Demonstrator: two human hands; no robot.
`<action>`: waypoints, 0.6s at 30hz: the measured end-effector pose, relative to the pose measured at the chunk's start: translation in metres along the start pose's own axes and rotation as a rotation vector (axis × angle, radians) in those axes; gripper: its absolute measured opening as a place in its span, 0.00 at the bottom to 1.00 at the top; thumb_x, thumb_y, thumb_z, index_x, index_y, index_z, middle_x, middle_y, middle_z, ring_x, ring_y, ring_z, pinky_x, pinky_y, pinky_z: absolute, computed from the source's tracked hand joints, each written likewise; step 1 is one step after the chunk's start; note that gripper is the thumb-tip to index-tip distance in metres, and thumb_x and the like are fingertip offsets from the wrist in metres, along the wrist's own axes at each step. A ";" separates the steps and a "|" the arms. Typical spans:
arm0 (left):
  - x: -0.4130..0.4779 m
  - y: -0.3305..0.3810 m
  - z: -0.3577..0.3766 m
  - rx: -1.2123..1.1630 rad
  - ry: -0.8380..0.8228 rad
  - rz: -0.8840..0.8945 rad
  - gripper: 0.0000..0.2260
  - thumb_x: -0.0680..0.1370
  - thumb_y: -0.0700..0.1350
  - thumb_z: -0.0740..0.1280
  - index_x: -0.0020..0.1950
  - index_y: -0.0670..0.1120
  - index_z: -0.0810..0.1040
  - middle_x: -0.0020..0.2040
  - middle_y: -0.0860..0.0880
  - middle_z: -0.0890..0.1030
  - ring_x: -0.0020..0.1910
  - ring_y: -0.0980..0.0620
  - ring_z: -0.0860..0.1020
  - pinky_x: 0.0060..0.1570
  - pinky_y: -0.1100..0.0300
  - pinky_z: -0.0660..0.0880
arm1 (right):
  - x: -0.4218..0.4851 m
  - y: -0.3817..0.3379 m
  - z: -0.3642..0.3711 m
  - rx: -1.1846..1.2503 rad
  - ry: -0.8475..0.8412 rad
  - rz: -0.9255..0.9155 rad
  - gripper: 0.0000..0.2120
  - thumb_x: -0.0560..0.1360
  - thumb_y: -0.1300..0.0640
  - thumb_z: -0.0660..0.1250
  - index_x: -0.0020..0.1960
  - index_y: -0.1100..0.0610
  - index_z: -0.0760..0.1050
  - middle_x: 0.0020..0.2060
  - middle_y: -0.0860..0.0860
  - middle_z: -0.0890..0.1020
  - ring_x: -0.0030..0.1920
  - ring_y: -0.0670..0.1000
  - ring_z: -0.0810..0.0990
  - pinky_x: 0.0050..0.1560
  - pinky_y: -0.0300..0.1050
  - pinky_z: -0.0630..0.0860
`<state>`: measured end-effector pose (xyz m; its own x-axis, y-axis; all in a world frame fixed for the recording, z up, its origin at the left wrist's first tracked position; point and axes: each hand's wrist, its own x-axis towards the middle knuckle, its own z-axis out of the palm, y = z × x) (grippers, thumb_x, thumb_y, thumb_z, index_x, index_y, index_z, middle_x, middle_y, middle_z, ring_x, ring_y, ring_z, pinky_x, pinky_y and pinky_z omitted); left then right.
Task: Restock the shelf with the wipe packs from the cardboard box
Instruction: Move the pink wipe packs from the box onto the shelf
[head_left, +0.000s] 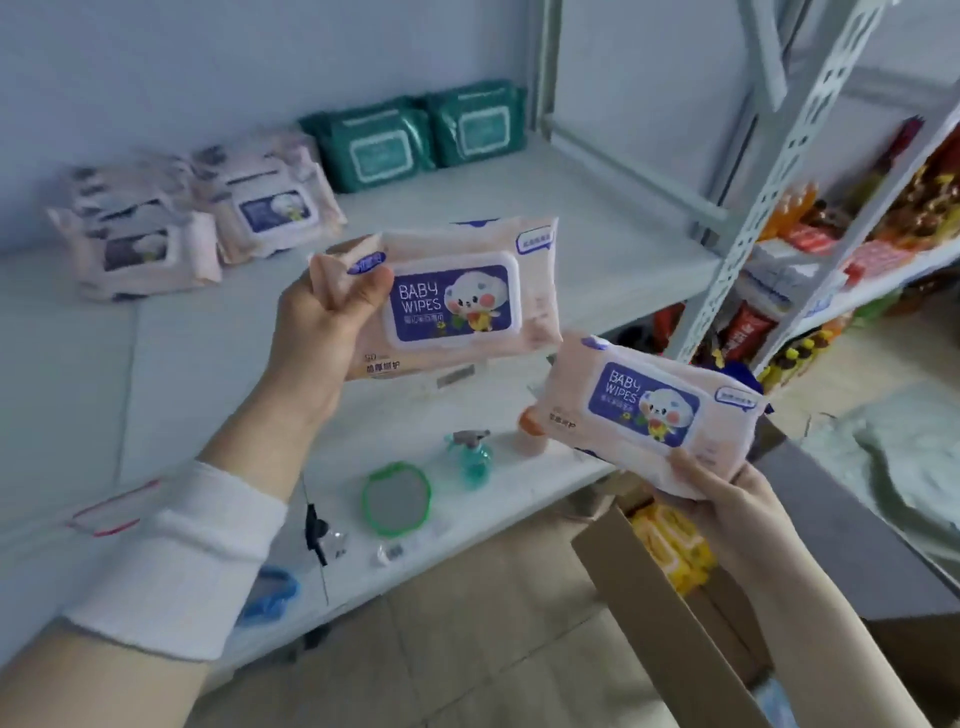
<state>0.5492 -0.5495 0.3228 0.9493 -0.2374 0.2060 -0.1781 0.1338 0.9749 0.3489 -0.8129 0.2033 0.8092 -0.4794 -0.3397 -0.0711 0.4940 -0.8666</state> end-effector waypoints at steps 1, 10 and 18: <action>0.002 0.011 -0.027 -0.014 0.024 0.014 0.15 0.69 0.47 0.69 0.53 0.42 0.76 0.41 0.54 0.85 0.42 0.55 0.83 0.44 0.58 0.81 | -0.001 -0.001 0.027 0.003 -0.038 -0.017 0.22 0.66 0.58 0.70 0.59 0.54 0.75 0.51 0.51 0.85 0.49 0.52 0.84 0.38 0.44 0.82; 0.021 0.020 -0.272 -0.043 0.247 -0.049 0.07 0.74 0.43 0.66 0.52 0.47 0.77 0.39 0.55 0.85 0.39 0.57 0.83 0.37 0.61 0.81 | 0.020 0.026 0.260 -0.126 -0.218 -0.086 0.10 0.71 0.67 0.66 0.51 0.56 0.76 0.41 0.49 0.86 0.41 0.51 0.86 0.36 0.43 0.82; 0.091 -0.033 -0.322 -0.074 0.269 -0.182 0.08 0.77 0.41 0.65 0.56 0.46 0.77 0.42 0.52 0.85 0.41 0.54 0.83 0.43 0.57 0.81 | 0.114 0.018 0.351 -0.275 -0.371 -0.117 0.10 0.75 0.71 0.61 0.50 0.59 0.75 0.41 0.48 0.86 0.42 0.50 0.85 0.38 0.44 0.82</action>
<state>0.7250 -0.2655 0.2824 0.9999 -0.0030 -0.0106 0.0110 0.1844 0.9828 0.6446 -0.6039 0.2770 0.9710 -0.2045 -0.1239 -0.0782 0.2180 -0.9728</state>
